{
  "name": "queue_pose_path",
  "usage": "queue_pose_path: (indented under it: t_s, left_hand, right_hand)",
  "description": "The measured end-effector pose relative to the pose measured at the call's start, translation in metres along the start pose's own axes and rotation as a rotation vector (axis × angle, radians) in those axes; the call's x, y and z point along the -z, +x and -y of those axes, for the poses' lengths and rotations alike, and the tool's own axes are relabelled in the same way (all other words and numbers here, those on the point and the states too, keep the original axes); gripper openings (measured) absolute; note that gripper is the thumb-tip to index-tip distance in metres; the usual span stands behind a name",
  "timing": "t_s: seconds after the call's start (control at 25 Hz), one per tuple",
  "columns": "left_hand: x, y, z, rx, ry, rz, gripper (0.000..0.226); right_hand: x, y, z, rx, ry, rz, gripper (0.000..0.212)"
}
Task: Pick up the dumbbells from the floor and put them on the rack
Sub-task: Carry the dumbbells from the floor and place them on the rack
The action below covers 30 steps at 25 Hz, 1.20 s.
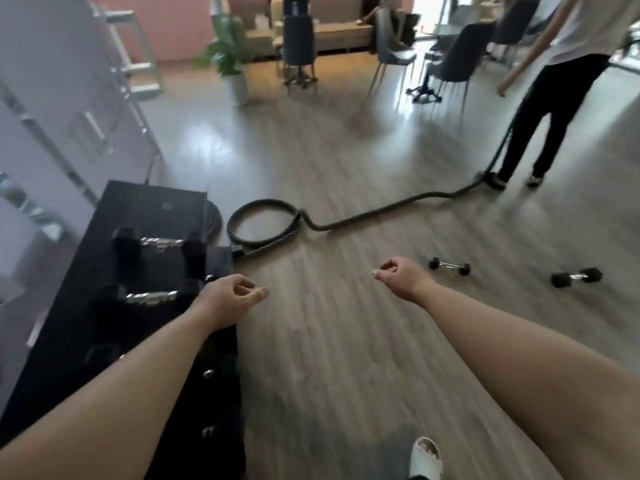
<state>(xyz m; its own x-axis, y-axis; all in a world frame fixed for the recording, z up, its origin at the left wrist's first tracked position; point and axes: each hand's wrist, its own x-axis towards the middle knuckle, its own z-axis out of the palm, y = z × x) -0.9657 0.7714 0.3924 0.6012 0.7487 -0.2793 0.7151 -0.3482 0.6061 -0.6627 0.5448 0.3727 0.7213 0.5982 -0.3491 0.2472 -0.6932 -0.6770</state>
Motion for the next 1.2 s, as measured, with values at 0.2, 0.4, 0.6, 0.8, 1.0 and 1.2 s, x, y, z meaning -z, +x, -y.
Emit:
queue_pose_path:
  t_s: [0.2, 0.4, 0.6, 0.8, 1.0, 1.2]
  left_hand:
    - [-0.113, 0.051, -0.151, -0.12, 0.012, 0.1, 0.062]
    - [-0.247, 0.095, -0.288, -0.185, 0.049, 0.208, 0.05]
    - [-0.315, 0.127, -0.383, -0.215, 0.058, 0.254, 0.049]
    - [-0.336, 0.181, -0.445, -0.2, 0.079, 0.251, 0.048]
    - [-0.378, 0.252, -0.493, -0.234, 0.061, 0.339, 0.048]
    - [-0.407, 0.349, -0.544, -0.273, 0.067, 0.424, 0.053]
  right_hand:
    - [0.109, 0.018, -0.13, -0.153, 0.15, -0.133, 0.038]
    - [0.224, 0.054, -0.247, -0.27, 0.204, -0.169, 0.043]
    - [0.316, 0.1, -0.312, -0.302, 0.242, -0.215, 0.04]
    - [0.351, 0.147, -0.333, -0.304, 0.271, -0.221, 0.038]
    - [0.379, 0.205, -0.345, -0.356, 0.251, -0.23, 0.036]
    - [0.424, 0.288, -0.337, -0.41, 0.224, -0.289, 0.034]
